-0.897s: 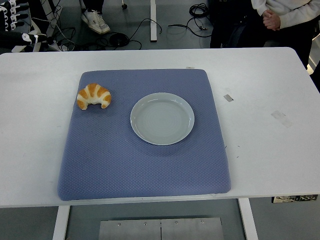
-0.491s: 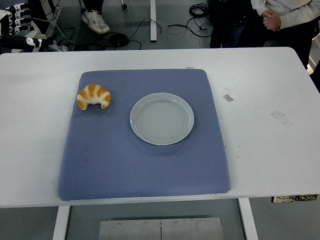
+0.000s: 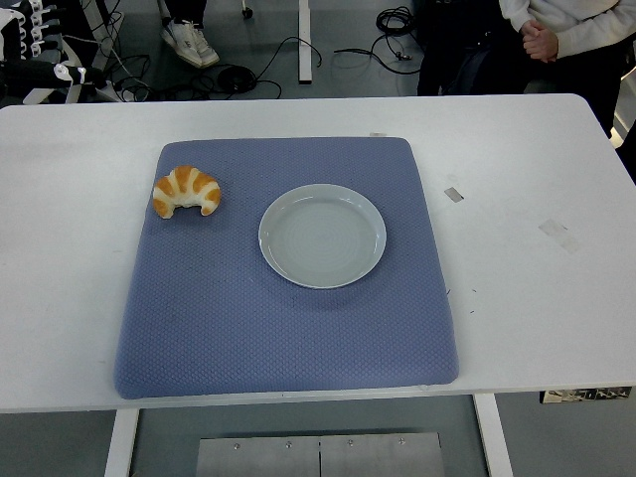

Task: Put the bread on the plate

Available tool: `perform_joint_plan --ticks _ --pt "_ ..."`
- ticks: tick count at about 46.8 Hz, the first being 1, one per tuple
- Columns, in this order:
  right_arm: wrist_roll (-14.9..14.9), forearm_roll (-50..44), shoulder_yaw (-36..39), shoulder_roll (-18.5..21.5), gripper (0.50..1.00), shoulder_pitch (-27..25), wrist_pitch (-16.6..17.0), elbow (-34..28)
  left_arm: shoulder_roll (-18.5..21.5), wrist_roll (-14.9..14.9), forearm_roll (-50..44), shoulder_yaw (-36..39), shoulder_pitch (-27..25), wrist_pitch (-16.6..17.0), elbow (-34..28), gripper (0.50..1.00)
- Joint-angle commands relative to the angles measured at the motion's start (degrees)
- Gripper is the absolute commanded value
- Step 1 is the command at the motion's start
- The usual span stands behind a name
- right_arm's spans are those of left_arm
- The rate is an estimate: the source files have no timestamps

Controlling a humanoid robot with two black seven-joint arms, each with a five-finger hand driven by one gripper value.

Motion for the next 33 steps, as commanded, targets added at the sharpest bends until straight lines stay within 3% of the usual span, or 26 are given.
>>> perform_joint_plan --ticks 1,8,16,33 --pt "0.0 0.0 0.0 0.0 1.0 0.0 0.0 0.0 -0.2 0.0 0.0 0.8 0.0 -0.3 0.0 0.983" --pt "0.0 0.0 0.0 0.0 1.0 0.0 0.0 0.0 -0.1 0.9 0.3 2.1 -0.4 -1.0 0.0 0.987" --pt "0.0 0.0 0.0 0.0 1.0 0.0 0.0 0.0 1.5 4.5 1.5 5.4 -4.6 -6.1 -0.1 0.978" --pt "0.0 0.0 0.0 0.0 1.0 0.0 0.0 0.0 0.1 8.4 18.0 8.8 -7.2 -5.3 -3.9 0.98"
